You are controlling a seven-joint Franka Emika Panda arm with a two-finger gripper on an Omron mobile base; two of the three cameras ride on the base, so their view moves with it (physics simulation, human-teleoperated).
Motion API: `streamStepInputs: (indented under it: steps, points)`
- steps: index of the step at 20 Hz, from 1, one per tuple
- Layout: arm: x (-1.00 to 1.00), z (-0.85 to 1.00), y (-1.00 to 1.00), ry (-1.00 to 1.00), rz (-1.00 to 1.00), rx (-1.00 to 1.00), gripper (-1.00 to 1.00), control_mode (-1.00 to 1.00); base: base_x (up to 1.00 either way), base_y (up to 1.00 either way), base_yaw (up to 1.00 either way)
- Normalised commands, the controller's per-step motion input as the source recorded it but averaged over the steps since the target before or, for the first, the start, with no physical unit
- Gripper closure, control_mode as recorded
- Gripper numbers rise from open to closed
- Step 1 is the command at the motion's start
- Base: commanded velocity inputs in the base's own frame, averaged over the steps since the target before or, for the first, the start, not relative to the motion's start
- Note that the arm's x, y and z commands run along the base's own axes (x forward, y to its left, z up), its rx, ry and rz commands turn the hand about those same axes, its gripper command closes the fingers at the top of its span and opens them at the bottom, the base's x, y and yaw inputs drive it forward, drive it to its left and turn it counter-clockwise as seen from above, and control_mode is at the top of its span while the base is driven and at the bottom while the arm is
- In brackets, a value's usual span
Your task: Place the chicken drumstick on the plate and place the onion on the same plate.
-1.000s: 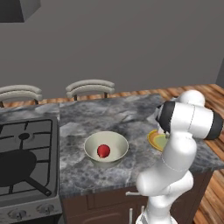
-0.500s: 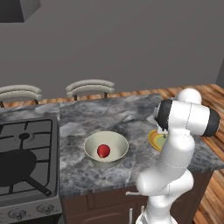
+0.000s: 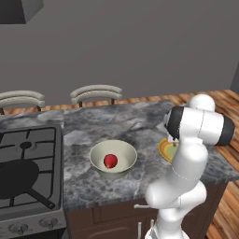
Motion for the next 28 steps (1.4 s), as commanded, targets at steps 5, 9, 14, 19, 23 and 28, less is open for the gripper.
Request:
streamStepInputs:
  steps: [5, 9, 14, 19, 23, 28]
  points:
    - [0.00, 0.39, 0.01, -0.02, 0.00, 0.00, -1.00, -1.00, 0.00, 0.00, 0.00]
    - [0.00, 0.43, 0.12, -0.03, 0.00, 0.00, -1.00, -1.00, 0.00, 0.00, 0.00]
    - [-0.01, 0.38, 0.28, 0.00, 0.00, 0.00, -1.00, -1.00, 0.00, 0.00, 0.00]
    - [-0.24, 0.15, 0.55, 0.00, -0.02, 0.00, -1.00, -1.00, 0.00, 0.00, 0.00]
    - [-0.32, 0.05, 0.69, 0.00, 0.00, 0.00, -1.00, -1.00, 0.00, 0.00, 0.00]
    - [-0.28, 0.02, 0.68, -0.02, -0.03, 0.01, -1.00, -1.00, 0.00, 0.00, 0.00]
